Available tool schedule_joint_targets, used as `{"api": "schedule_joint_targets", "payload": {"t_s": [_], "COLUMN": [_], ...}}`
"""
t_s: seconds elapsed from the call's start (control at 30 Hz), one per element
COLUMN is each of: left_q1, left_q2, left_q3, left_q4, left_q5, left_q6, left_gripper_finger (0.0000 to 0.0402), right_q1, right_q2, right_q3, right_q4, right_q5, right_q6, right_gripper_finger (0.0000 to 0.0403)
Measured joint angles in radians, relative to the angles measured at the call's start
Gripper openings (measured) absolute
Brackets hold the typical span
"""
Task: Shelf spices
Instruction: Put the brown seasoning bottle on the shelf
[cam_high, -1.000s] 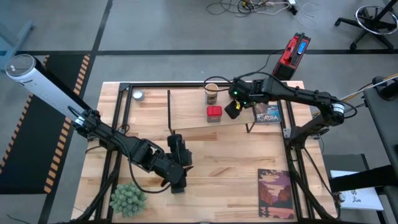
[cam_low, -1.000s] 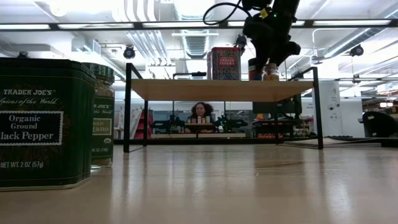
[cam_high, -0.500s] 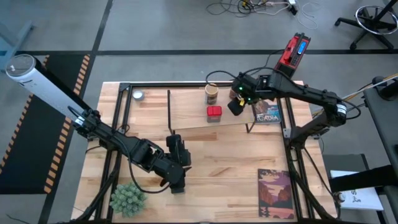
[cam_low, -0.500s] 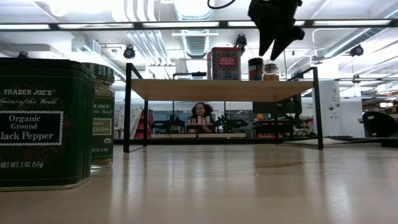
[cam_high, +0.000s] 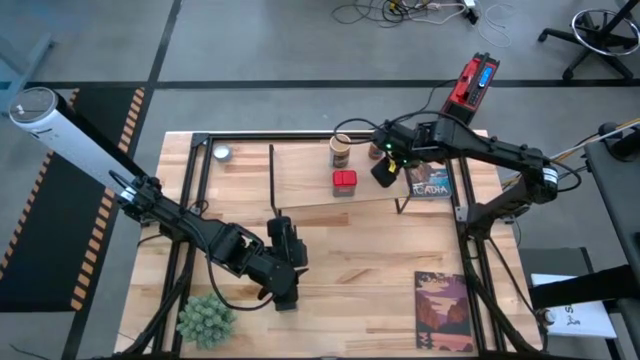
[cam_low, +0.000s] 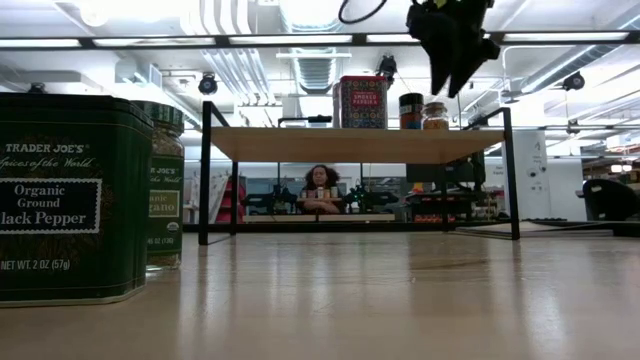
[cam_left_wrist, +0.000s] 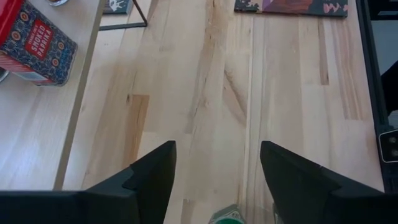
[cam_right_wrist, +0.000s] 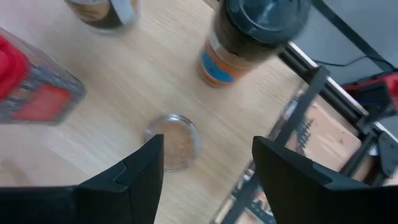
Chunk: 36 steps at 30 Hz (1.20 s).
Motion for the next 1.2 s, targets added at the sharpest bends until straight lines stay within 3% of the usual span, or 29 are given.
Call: {"api": "schedule_joint_targets", "payload": {"t_s": [0.2,0.33,0.5,0.83,0.97,1.2], "left_q1": [0.000,0.000,0.000,0.000,0.000,-0.001], "left_q2": [0.000,0.000,0.000,0.000,0.000,0.000], "left_q3": [0.000,0.000,0.000,0.000,0.000,0.000], "left_q4": [0.000,0.000,0.000,0.000,0.000,0.000], "left_q5": [0.009,0.009,0.009,0.009,0.009,0.009], "left_q6": [0.002,0.003,0.002,0.003,0.003,0.002], "left_gripper_finger": [0.0232,0.0236,0.0232,0.0219,0.0223,0.0233], "right_q1": [0.000,0.000,0.006,0.063,0.084,0.099], "right_q2": [-0.001,-0.001,0.013,0.053,0.062,0.072], "right_q3": [0.000,0.000,-0.002,-0.008,-0.008,-0.008], "right_q4": [-0.140,-0.136,-0.125,-0.105,-0.065,-0.052], "right_q5": [0.080,0.098,0.024,0.009,-0.079,-0.095], "right_q6": [0.000,-0.006,-0.034,-0.137,-0.164,-0.157], "right_gripper_finger": [0.0213,0.0212,0.0211,0.0206,0.0205,0.0203]}}
